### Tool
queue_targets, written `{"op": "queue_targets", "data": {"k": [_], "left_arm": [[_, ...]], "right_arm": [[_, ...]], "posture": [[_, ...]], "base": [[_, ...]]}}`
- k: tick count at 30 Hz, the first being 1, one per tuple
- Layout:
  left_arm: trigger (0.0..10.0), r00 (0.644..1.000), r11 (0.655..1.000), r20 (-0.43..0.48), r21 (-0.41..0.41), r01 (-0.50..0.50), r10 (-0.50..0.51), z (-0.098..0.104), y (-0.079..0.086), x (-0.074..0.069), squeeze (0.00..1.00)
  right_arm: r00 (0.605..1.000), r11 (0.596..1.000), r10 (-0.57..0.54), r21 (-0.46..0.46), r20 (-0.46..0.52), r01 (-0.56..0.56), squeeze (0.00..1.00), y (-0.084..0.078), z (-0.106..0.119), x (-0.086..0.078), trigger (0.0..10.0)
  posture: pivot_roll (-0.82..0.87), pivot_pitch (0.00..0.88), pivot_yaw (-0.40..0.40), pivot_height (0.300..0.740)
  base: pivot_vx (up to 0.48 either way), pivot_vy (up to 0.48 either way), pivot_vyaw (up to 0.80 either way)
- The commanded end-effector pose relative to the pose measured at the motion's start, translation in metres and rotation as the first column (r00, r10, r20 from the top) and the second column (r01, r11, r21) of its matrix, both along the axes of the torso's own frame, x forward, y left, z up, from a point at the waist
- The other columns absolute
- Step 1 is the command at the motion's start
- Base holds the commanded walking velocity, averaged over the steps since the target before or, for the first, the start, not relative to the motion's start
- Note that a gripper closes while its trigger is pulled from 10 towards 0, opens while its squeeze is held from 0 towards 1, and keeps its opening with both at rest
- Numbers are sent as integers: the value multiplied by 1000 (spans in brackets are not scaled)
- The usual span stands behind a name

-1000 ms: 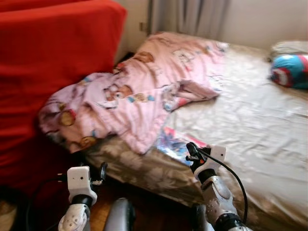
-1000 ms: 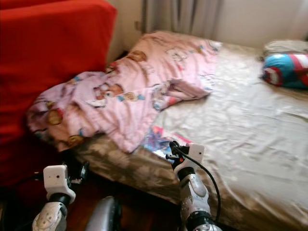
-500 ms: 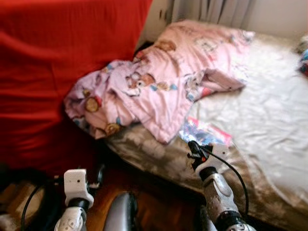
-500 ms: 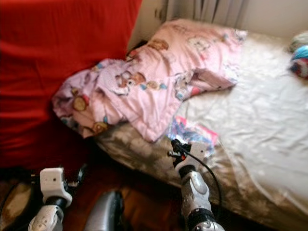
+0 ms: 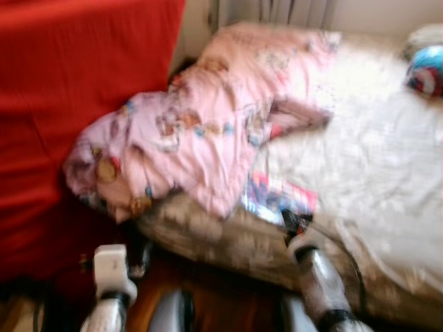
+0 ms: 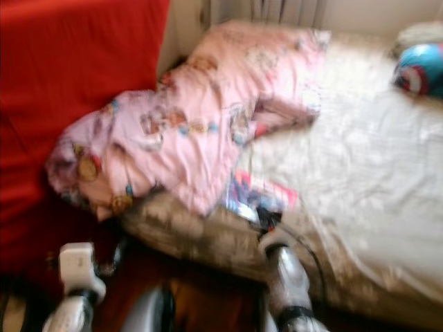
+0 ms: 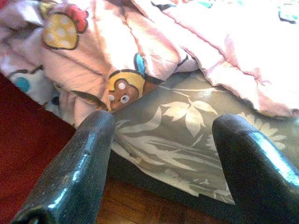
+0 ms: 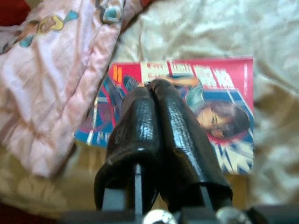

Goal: Clean up the room

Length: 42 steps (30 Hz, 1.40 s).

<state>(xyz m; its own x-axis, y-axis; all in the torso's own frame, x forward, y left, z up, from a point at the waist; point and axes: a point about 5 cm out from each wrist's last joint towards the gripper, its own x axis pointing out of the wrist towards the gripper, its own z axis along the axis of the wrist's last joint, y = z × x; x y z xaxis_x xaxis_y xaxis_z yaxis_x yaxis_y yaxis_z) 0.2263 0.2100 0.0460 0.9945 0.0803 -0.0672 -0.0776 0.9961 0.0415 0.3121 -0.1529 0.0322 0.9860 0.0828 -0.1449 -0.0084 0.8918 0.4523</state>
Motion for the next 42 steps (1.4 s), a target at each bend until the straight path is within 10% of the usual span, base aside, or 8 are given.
{"op": "queue_targets", "data": {"k": [1, 20, 33, 34, 39, 40, 41, 42], "left_arm": [[10000, 1000, 1000, -13, -8, -16, 16, -2, 4, -4, 0], [10000, 1000, 1000, -24, 1, -10, 10, -2, 3, -14, 0], [10000, 997, 1000, -75, 31, 1, 1, -2, 8, -45, 0], [10000, 997, 999, -82, 33, -3, 6, -2, 9, -49, 0], [10000, 995, 999, -103, 34, -3, 6, -4, 10, -56, 0], [10000, 994, 999, -107, 34, 0, 3, -4, 9, -56, 0], [10000, 994, 999, -111, 34, 5, -1, -4, 7, -56, 0], [10000, 994, 999, -113, 34, 8, -4, -4, 7, -56, 0]], "right_arm": [[1000, 1000, 3, -2, 6, -3, 0, 6, 0, 0, 10000], [995, 999, 32, -15, -93, -33, 0, 14, -10, -1, 10000], [960, 946, -254, 175, -117, 271, 0, -18, -3, 7, 10000], [952, 931, -287, 203, -103, 303, 1000, -23, 1, 8, 10000], [949, 925, -306, 212, -75, 315, 1000, -25, 6, 11, 10000], [950, 926, -304, 211, -72, 312, 275, -25, 6, 11, 10000], [949, 925, -307, 214, -70, 315, 0, -24, 4, 9, 10000], [948, 923, -310, 215, -75, 319, 0, -24, 2, 7, 10000]], "posture": [[129, 155, -4, 589], [148, 194, 6, 589], [218, 303, 41, 589], [216, 308, 41, 589], [208, 317, 47, 589], [208, 321, 49, 589], [208, 327, 54, 589], [208, 328, 55, 589]], "base": [[341, 0, 0], [51, 0, 0], [0, 0, 0], [0, 0, 0], [0, 0, 0], [0, 0, 0], [0, 0, 0], [0, 0, 0]]}}
